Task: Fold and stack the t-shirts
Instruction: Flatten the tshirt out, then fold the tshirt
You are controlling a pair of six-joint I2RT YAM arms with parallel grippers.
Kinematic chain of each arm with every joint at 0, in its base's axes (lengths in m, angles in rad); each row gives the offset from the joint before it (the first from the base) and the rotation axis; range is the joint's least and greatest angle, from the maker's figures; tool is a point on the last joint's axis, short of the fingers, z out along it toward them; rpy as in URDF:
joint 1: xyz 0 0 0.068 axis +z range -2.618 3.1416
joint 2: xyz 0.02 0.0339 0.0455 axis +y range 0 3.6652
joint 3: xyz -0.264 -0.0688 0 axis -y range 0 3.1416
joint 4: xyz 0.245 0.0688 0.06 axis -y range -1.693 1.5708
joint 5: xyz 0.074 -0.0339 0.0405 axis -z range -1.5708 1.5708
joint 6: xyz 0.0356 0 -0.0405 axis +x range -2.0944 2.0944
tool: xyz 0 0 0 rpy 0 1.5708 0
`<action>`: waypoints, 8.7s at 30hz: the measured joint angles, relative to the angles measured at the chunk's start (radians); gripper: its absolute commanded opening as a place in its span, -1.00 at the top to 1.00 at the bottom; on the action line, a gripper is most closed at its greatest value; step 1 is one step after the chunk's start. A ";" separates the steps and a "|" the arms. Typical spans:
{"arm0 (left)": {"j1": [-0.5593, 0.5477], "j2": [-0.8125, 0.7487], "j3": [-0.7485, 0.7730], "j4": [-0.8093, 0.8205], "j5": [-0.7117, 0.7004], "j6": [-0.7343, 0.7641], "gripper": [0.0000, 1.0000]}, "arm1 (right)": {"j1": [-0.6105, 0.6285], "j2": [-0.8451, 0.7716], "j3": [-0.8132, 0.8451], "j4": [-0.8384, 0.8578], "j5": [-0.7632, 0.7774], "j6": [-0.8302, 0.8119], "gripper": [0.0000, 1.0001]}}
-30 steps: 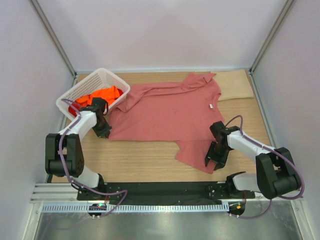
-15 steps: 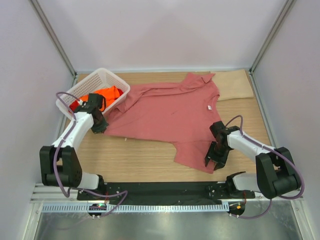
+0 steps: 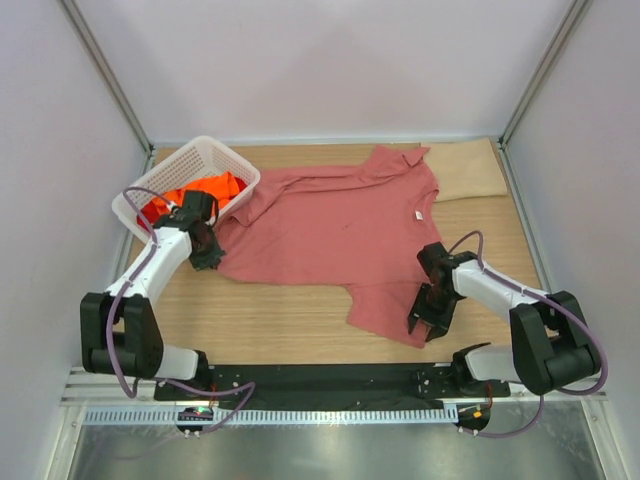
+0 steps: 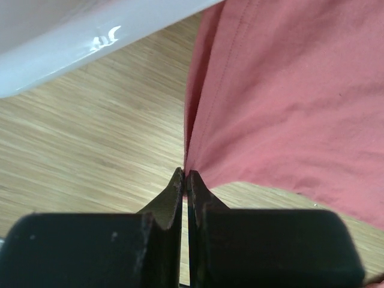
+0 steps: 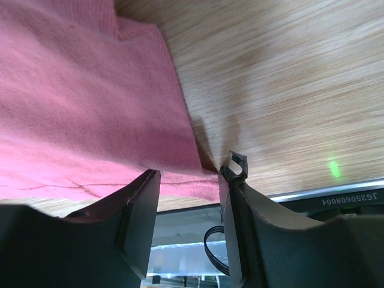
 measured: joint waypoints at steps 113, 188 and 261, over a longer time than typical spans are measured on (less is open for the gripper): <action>-0.088 0.174 0.757 0.014 -0.120 0.077 0.99 | -0.160 0.098 1.149 0.260 0.362 -0.499 0.97; 0.029 0.473 0.545 0.280 -0.103 0.094 0.99 | -0.195 0.470 0.923 0.621 0.240 -0.506 0.97; 0.031 0.542 0.474 -0.206 -0.106 0.179 0.99 | -0.238 0.126 0.551 -0.225 -0.029 -0.363 0.97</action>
